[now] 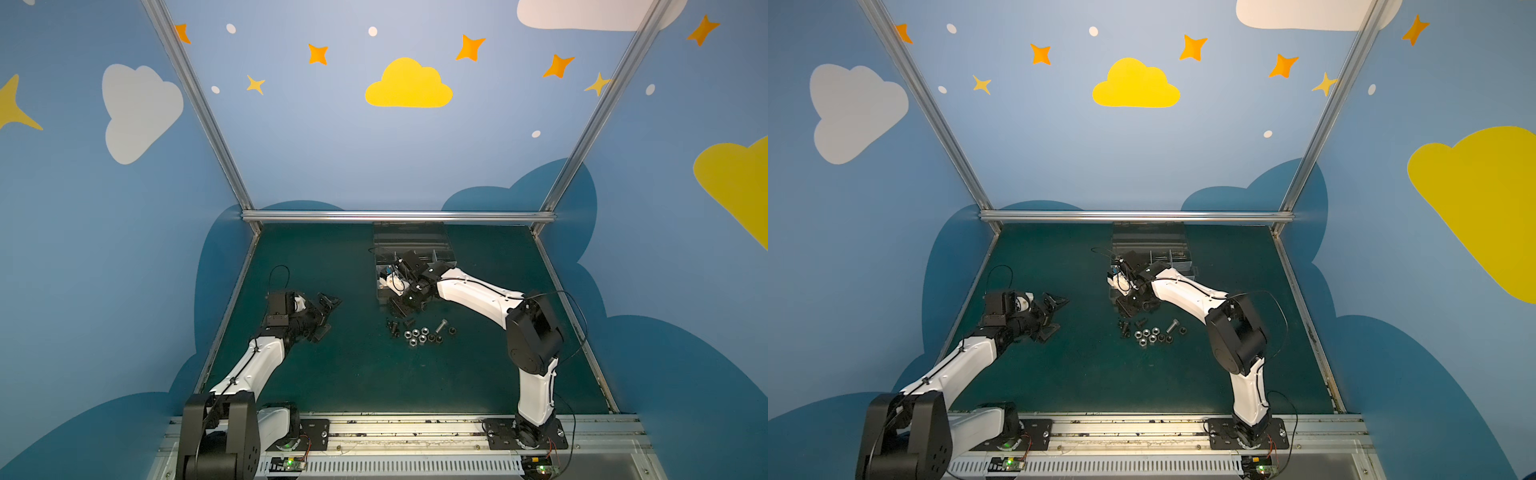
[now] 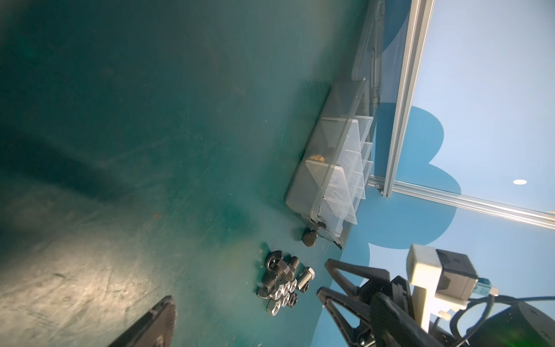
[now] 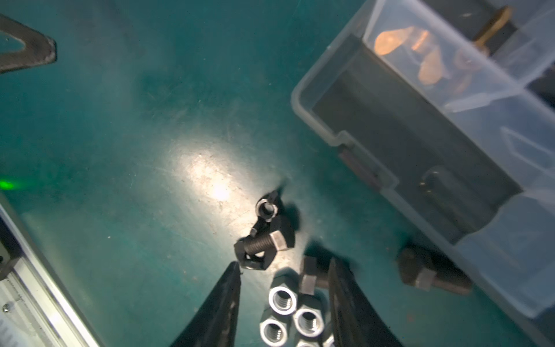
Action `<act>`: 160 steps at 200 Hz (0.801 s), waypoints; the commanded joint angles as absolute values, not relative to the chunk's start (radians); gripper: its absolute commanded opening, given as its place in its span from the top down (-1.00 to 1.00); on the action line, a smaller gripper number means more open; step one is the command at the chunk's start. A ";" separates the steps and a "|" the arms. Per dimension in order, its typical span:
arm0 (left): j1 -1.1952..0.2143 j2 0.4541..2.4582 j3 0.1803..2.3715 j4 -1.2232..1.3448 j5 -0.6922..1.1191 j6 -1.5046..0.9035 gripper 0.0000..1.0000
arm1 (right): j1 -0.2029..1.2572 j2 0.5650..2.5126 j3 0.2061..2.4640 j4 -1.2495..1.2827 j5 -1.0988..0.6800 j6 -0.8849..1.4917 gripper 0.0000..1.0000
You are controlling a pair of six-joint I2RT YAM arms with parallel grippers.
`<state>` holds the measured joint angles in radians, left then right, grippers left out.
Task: Sort the screws and nuts into containers
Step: Place the nut into the container, then pick up the nut from the center of the table.
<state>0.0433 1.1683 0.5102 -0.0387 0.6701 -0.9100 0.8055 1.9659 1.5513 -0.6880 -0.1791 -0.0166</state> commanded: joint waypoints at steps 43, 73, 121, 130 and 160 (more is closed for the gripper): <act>0.041 1.178 0.505 -0.031 0.665 -0.908 -0.99 | 0.874 2.062 1.587 -0.689 -0.165 0.014 0.07; 0.043 1.179 0.506 -0.030 0.660 -0.907 -0.99 | 0.891 2.096 1.608 -0.692 -0.148 0.014 0.06; 0.043 1.180 0.504 -0.026 0.660 -0.908 -0.99 | 0.896 2.144 1.641 -0.698 -0.132 0.013 0.07; 0.043 1.178 0.503 -0.028 0.657 -0.907 -0.99 | 0.896 2.151 1.647 -0.701 -0.127 0.014 0.07; 0.044 1.182 0.505 -0.030 0.657 -0.905 -0.99 | 0.896 2.170 1.657 -0.704 -0.120 0.015 0.07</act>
